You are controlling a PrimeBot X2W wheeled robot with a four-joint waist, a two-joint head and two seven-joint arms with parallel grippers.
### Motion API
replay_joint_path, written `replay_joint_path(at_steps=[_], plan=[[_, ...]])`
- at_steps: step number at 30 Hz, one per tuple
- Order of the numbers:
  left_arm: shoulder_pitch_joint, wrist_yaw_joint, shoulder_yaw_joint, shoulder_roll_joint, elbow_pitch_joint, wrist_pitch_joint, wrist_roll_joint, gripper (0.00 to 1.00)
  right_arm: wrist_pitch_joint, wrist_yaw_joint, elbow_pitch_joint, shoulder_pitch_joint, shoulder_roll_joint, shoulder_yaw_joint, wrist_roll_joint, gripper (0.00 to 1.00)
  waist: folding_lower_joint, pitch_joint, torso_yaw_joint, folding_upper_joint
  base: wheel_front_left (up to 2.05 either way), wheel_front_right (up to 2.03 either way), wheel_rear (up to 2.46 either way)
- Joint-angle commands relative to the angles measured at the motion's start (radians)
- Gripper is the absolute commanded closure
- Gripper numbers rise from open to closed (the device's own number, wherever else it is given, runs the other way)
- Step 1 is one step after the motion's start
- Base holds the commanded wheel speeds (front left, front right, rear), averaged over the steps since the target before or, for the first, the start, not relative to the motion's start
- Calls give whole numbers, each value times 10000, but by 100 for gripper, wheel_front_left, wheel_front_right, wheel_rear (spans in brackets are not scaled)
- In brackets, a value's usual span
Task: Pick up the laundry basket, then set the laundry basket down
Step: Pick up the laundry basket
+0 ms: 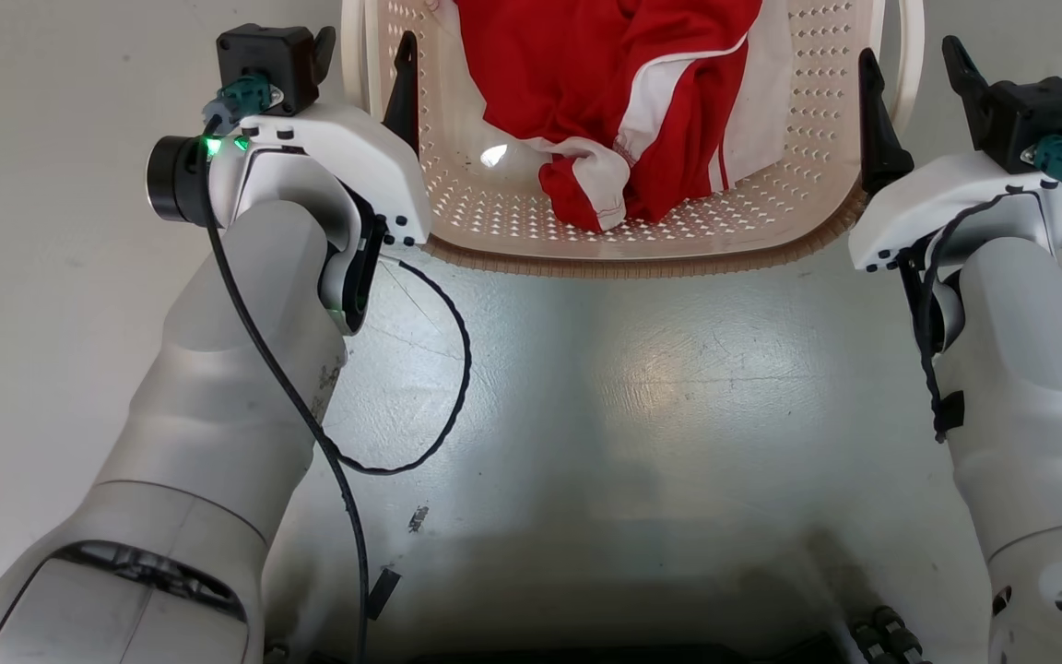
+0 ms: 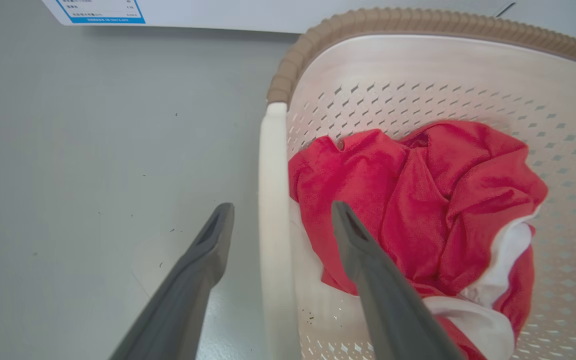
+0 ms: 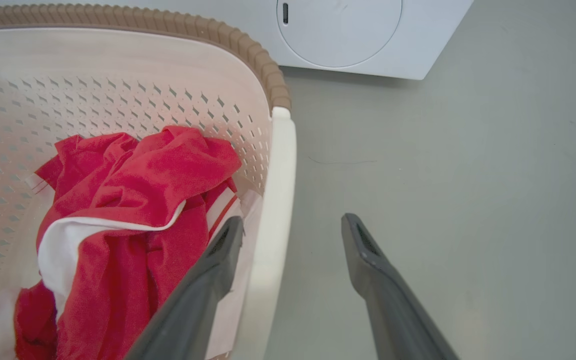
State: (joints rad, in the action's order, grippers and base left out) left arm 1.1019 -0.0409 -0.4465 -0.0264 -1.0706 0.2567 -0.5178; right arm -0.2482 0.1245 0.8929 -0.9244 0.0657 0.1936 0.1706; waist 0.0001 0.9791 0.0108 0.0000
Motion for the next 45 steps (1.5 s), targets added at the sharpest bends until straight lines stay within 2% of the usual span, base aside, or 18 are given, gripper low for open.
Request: replay_joint_path(at_steps=[1, 11, 17, 21, 45], plan=[[21, -40, 76, -238, 16, 51, 77, 0, -136, 62, -1, 130, -140, -118, 70, 0, -1, 18, 0, 0, 0, 0, 0], [815, 125, -467, -238, -986, -134, -79, 0, -136, 62, 1504, -793, -152, -298, -24, 0, -1, 103, -4, 0, 0, 0, 0], [1101, 264, -751, -238, -1406, -838, -408, 0, -127, 62, 2417, -1427, -153, -500, -183, 0, -1, 153, -54, 0, 0, 0, 0], [1218, 199, -946, -238, -1511, -1059, -564, 0, -10, 62, 2935, -1788, -153, -571, -206, 0, -1, 170, -78, 0, 0, 0, 0], [1528, 49, -1849, -238, -1787, -1189, -1097, 0, 50, 62, 3752, -2229, -154, -676, -264, 0, -1, 140, -132, 0, 0, 0, 0]])
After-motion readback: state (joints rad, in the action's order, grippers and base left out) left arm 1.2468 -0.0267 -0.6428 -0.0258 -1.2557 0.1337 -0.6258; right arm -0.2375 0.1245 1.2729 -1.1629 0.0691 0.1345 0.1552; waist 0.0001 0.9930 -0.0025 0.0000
